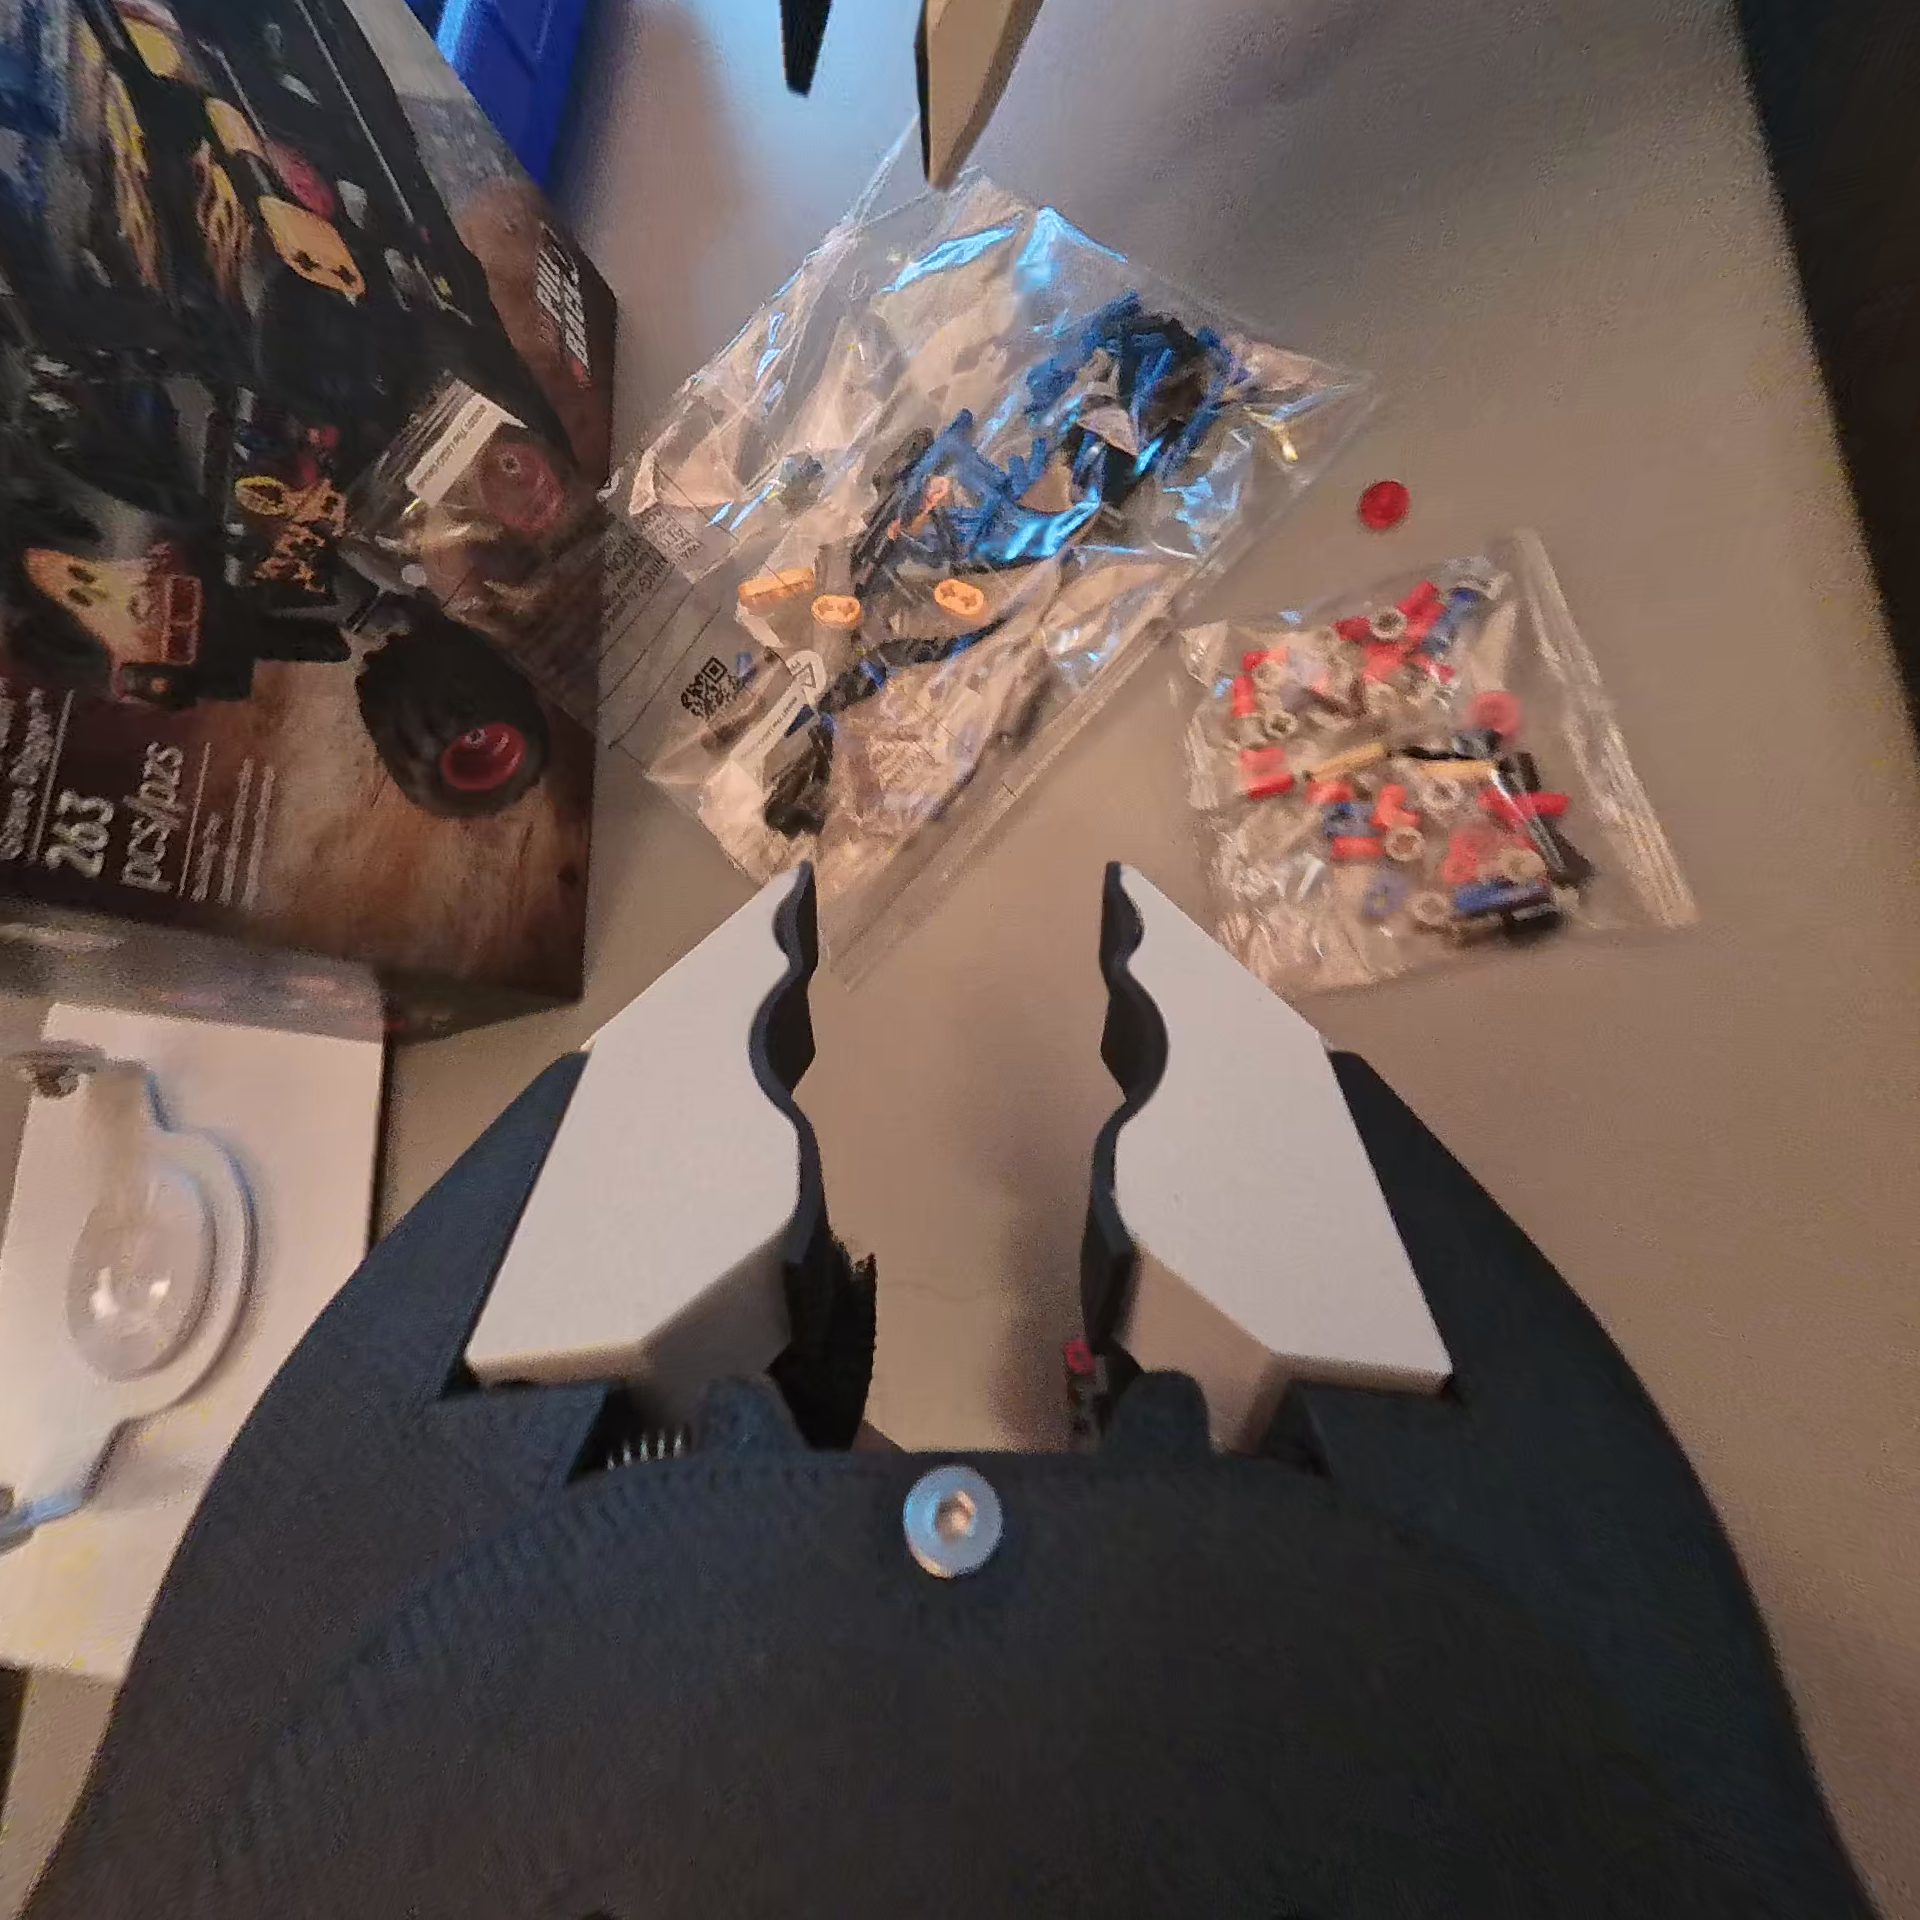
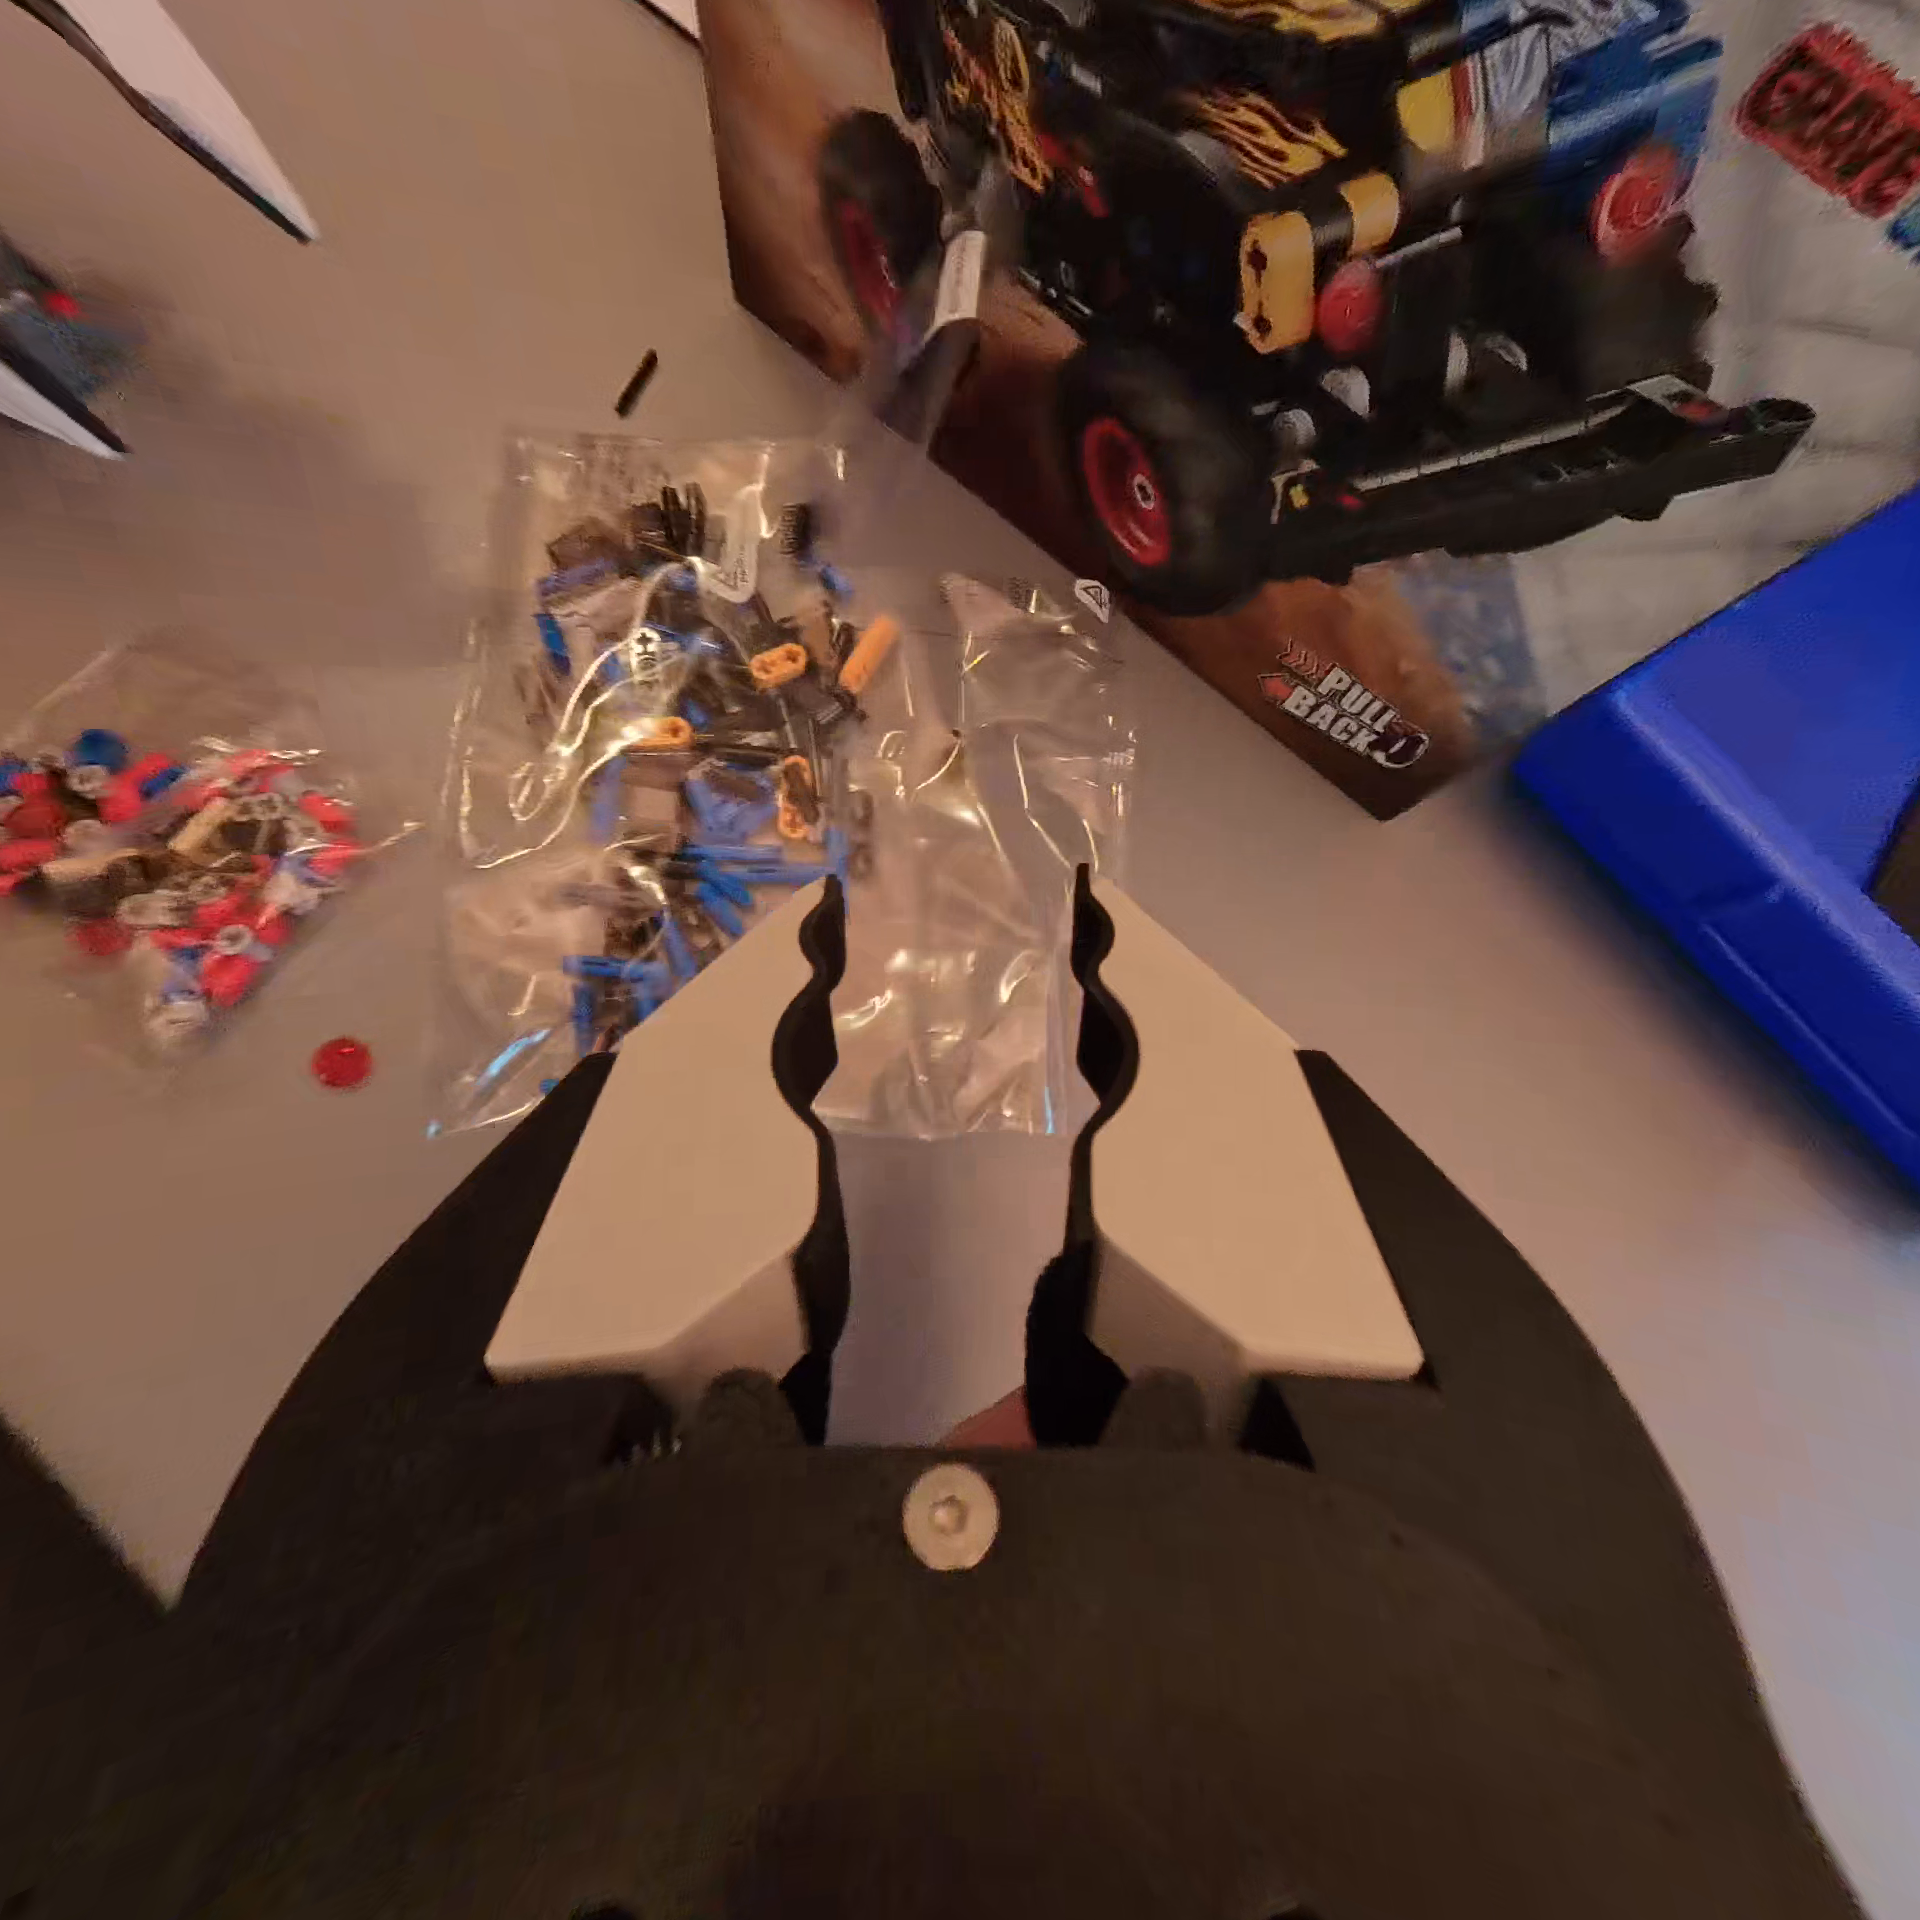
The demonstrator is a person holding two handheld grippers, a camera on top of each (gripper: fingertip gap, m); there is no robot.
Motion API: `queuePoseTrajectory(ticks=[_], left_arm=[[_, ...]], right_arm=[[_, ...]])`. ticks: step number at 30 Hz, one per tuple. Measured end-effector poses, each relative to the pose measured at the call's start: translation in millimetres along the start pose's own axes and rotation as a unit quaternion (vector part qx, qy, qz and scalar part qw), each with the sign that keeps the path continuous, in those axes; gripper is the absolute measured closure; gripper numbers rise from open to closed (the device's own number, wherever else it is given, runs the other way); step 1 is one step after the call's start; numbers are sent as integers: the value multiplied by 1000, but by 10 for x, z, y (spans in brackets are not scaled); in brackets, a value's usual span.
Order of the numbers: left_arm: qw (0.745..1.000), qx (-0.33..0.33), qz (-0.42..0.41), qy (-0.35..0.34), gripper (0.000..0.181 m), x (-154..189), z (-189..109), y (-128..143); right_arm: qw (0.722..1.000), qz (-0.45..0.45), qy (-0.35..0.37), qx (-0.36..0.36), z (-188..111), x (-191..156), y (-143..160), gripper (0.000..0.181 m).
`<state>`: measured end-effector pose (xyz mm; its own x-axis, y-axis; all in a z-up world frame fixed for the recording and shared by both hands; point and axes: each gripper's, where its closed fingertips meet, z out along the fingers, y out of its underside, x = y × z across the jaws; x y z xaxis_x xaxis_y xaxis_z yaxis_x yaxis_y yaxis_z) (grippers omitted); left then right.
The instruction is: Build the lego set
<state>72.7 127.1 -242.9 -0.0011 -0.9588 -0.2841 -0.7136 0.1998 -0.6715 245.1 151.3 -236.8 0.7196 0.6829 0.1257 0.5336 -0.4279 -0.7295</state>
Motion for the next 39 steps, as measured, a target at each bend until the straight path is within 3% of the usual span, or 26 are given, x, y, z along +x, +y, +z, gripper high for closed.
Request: queuePoseTrajectory(ticks=[8, 11, 15, 28, 33, 36, 39], left_arm=[[999, -39, -14, 18, 129, -218, 494, -50], [997, -70, -26, 34, 131, -215, 634, 47], [994, -73, -40, 73, 137, 31, 720, 14], [990, -19, -35, 137, 131, 684, 858, -385], [987, 3, -41, 155, 132, 728, 840, -461], [992, 22, -46, 113, 133, 487, 738, -489], [993, -9, -62, 99, 128, 327, 745, -352]], right_arm=[[996, -48, -75, -21, 506, -257, -312, 145], [993, -37, -101, -54, 707, -259, -280, 145], [988, -62, -103, -93, 854, -278, -122, 147], [989, -97, -107, -39, 783, -263, -420, 167], [983, -114, -82, -115, 754, -148, -101, 154], [991, -59, -35, -115, 487, 86, 12, 143], [988, 4, 11, -154, 189, 278, 366, 125]])
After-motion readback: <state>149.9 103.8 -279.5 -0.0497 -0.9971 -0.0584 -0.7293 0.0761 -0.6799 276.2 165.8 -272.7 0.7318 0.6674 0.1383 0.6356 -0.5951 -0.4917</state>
